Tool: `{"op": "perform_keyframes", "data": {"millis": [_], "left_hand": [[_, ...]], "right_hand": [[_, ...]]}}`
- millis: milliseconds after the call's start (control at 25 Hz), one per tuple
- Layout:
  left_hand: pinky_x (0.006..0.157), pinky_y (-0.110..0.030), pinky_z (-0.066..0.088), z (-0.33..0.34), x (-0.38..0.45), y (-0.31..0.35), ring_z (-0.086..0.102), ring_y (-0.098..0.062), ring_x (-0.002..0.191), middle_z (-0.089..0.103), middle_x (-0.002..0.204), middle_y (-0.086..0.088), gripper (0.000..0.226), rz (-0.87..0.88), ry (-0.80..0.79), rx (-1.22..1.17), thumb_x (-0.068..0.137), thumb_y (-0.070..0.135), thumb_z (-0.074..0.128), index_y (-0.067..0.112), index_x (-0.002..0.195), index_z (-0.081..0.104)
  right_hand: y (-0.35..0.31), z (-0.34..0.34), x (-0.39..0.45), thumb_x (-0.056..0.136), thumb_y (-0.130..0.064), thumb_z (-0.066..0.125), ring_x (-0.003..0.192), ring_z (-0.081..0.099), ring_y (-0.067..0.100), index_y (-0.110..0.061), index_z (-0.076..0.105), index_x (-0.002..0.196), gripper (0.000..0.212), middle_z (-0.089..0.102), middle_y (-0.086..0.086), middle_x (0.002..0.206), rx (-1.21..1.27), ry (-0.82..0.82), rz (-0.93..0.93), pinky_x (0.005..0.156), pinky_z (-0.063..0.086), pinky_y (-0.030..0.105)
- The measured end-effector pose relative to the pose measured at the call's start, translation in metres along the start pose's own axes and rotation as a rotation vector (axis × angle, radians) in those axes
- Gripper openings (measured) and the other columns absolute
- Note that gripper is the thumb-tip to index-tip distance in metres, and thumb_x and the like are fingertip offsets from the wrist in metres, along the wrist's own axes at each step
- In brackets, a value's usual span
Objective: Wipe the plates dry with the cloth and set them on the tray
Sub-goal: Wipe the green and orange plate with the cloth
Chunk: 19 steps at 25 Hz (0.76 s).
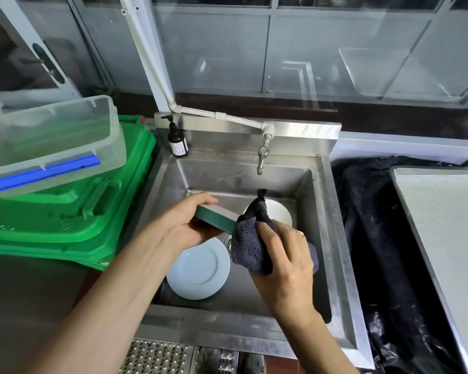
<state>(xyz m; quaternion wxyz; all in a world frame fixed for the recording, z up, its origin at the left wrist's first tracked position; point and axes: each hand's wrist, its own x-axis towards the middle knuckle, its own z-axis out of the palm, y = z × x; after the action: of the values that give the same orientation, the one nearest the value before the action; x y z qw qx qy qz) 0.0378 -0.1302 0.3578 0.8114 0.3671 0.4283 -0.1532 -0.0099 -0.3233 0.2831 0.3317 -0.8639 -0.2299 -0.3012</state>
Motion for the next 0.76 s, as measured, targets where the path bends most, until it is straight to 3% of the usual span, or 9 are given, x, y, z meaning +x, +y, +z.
{"op": "perform_keyframes", "data": {"millis": [160, 240, 320, 400, 480, 600, 680, 760], "left_hand": [[0.09, -0.044, 0.056, -0.004, 0.0, -0.003, 0.063, -0.032, 0.093, 0.065, 0.104, -0.017, 0.023, 0.137, 0.071, 0.075, 0.08, 0.002, 0.056, 0.007, 0.102, 0.062], [0.083, -0.044, 0.059, -0.003, -0.003, -0.003, 0.066, -0.032, 0.086, 0.069, 0.095, -0.016, 0.025, 0.186, 0.119, 0.132, 0.074, 0.004, 0.058, 0.007, 0.097, 0.065], [0.066, -0.036, 0.061, -0.002, -0.008, -0.004, 0.068, -0.029, 0.071, 0.07, 0.08, -0.012, 0.019, 0.228, 0.129, 0.154, 0.072, 0.005, 0.06, 0.008, 0.089, 0.066], [0.063, -0.031, 0.058, -0.005, -0.012, -0.007, 0.069, -0.025, 0.061, 0.071, 0.073, -0.011, 0.013, 0.249, 0.113, 0.178, 0.073, 0.004, 0.059, 0.009, 0.083, 0.066], [0.075, -0.034, 0.057, -0.009, -0.013, -0.012, 0.071, -0.027, 0.072, 0.073, 0.083, -0.013, 0.019, 0.275, 0.083, 0.212, 0.074, 0.004, 0.058, 0.01, 0.09, 0.066], [0.074, -0.032, 0.055, -0.014, -0.015, -0.02, 0.069, -0.029, 0.087, 0.072, 0.093, -0.012, 0.027, 0.323, 0.073, 0.261, 0.074, 0.003, 0.058, 0.013, 0.097, 0.068], [0.078, -0.035, 0.052, -0.013, -0.018, -0.025, 0.067, -0.031, 0.093, 0.071, 0.094, -0.012, 0.033, 0.341, 0.062, 0.294, 0.065, 0.006, 0.062, 0.013, 0.097, 0.068], [0.079, -0.038, 0.049, -0.013, -0.021, -0.029, 0.066, -0.032, 0.093, 0.071, 0.089, -0.009, 0.037, 0.373, 0.066, 0.344, 0.053, 0.01, 0.063, 0.014, 0.089, 0.07]], "right_hand": [[0.011, -0.011, -0.017, 0.085, -0.018, 0.078, 0.127, 0.049, 0.031, -0.017, 0.049, 0.139, 0.061, 0.045, 0.007, 0.14, 0.138, -0.191, -0.134, 0.111, 0.041, 0.047], [0.01, -0.014, -0.024, 0.09, -0.024, 0.073, 0.138, 0.041, 0.025, -0.02, 0.047, 0.141, 0.057, 0.04, 0.005, 0.147, 0.236, -0.217, -0.137, 0.118, 0.034, 0.045], [0.005, -0.017, -0.028, 0.094, -0.031, 0.068, 0.137, 0.047, 0.021, -0.024, 0.053, 0.137, 0.046, 0.049, 0.001, 0.144, 0.403, -0.183, 0.001, 0.115, 0.037, 0.037], [-0.004, -0.021, -0.022, 0.091, -0.034, 0.069, 0.119, 0.062, 0.011, -0.036, 0.06, 0.126, 0.036, 0.065, -0.009, 0.125, 0.64, -0.067, 0.353, 0.1, 0.046, 0.022], [-0.005, -0.021, -0.001, 0.086, -0.035, 0.069, 0.103, 0.066, 0.001, -0.037, 0.062, 0.116, 0.031, 0.07, -0.013, 0.109, 0.765, 0.146, 0.641, 0.089, 0.05, 0.018], [0.006, -0.018, 0.047, 0.09, -0.043, 0.068, 0.105, 0.065, -0.007, -0.047, 0.064, 0.109, 0.02, 0.071, -0.022, 0.108, 0.773, 0.379, 0.819, 0.09, 0.05, 0.016], [0.018, -0.013, 0.075, 0.088, -0.052, 0.069, 0.11, 0.063, -0.01, -0.057, 0.063, 0.108, 0.021, 0.07, -0.026, 0.113, 0.862, 0.335, 0.837, 0.091, 0.048, 0.009], [0.027, -0.002, 0.081, 0.085, -0.055, 0.073, 0.111, 0.062, -0.006, -0.049, 0.062, 0.112, 0.03, 0.069, -0.019, 0.115, 0.777, 0.08, 0.741, 0.092, 0.049, 0.012]]}}
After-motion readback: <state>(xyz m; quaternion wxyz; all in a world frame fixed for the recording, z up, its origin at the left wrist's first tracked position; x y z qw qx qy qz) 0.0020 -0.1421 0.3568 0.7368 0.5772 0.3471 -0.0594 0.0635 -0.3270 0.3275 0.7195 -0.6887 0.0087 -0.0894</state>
